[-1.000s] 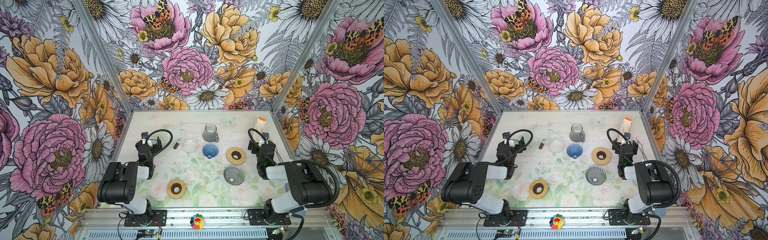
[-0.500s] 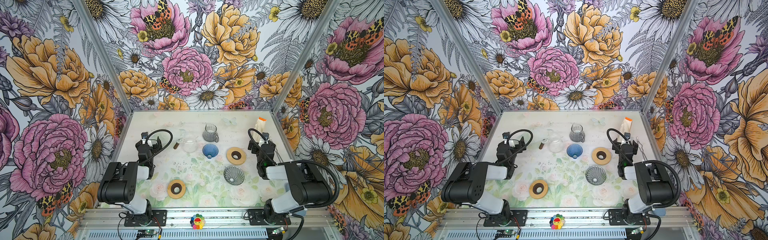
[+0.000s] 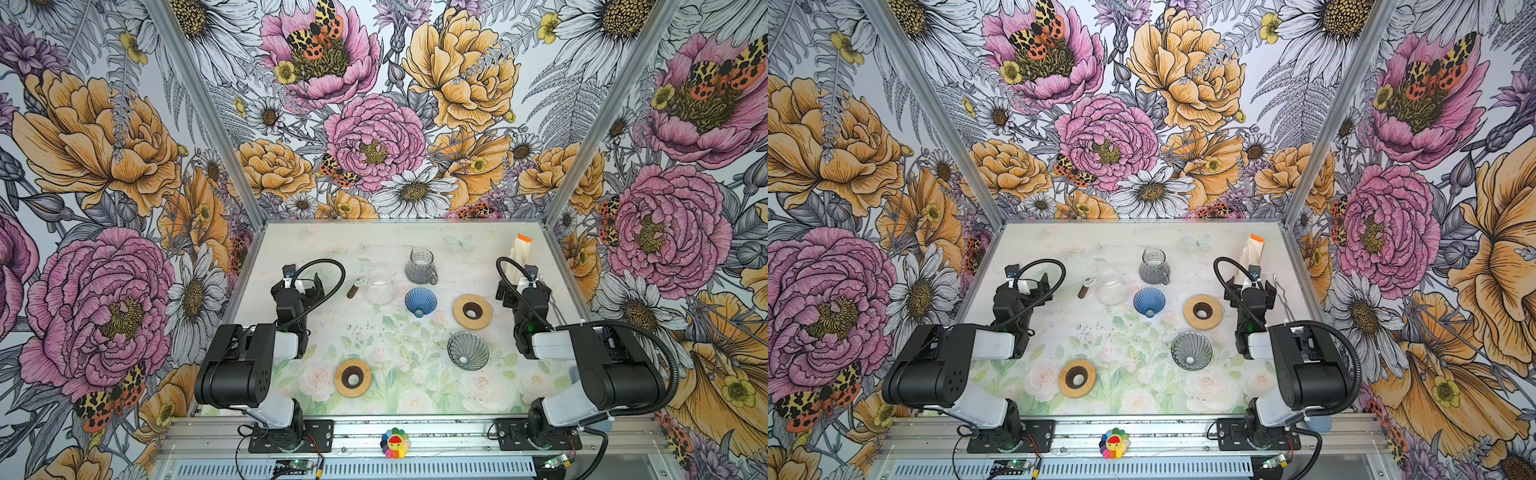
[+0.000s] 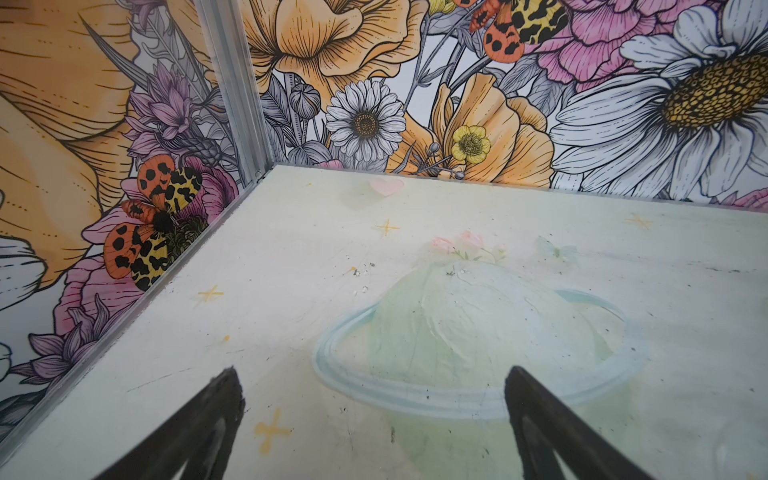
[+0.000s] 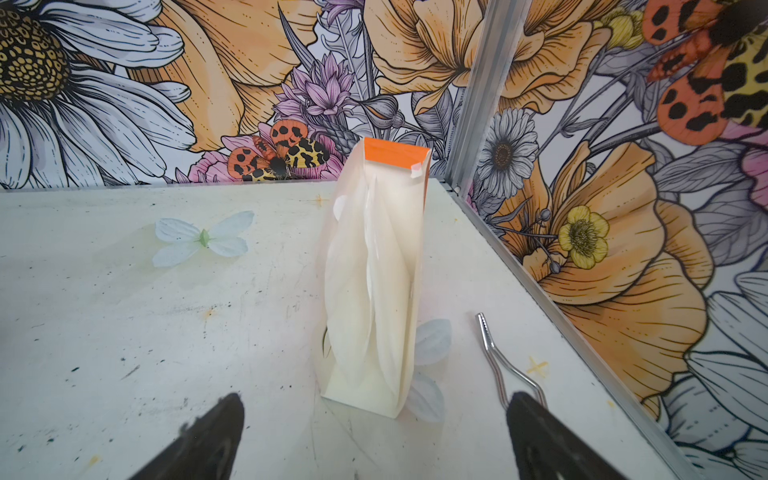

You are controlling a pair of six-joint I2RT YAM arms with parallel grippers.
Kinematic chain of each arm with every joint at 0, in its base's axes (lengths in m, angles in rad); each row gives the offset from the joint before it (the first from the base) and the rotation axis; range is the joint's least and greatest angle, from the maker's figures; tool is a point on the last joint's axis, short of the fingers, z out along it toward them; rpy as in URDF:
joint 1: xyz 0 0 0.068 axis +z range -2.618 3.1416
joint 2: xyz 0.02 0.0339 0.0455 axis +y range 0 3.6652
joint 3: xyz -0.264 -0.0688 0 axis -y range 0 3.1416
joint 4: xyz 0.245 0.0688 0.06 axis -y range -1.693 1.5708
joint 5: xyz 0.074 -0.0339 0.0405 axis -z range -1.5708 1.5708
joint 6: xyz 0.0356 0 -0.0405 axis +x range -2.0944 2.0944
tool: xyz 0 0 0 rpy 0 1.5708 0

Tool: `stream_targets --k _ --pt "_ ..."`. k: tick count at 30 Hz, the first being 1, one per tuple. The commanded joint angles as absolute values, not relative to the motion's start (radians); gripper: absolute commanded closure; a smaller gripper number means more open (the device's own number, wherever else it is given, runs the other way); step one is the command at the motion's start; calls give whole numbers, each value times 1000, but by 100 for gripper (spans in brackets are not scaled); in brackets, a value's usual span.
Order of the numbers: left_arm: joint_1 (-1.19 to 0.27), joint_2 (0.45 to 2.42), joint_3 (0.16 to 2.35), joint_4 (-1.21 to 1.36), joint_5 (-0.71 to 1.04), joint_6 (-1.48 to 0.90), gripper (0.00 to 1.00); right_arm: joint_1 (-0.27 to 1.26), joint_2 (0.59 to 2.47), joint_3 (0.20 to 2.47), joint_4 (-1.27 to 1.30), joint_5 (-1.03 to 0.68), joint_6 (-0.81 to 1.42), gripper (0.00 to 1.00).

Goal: Place the coffee filter in the dripper

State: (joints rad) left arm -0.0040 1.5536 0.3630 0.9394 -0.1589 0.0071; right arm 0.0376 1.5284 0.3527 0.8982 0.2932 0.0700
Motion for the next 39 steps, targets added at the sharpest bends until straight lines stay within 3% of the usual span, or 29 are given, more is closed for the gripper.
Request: stream_targets --k 1,11,16,25,29,39 --pt "-2 1551 378 937 -137 7 1 29 1537 372 907 280 86 1" --pt "-2 1529 374 930 -33 46 1 30 1534 366 917 281 85 0" --pt "-10 1417 403 775 9 67 1 37 1470 369 860 270 71 1" --pt "-92 1195 536 423 121 141 1 55 1222 471 478 210 123 2" --pt "-99 1141 630 245 243 180 1 69 1114 552 248 93 185 3" --pt "-152 1149 900 -306 348 455 1 123 1010 682 -64 -169 232 1"
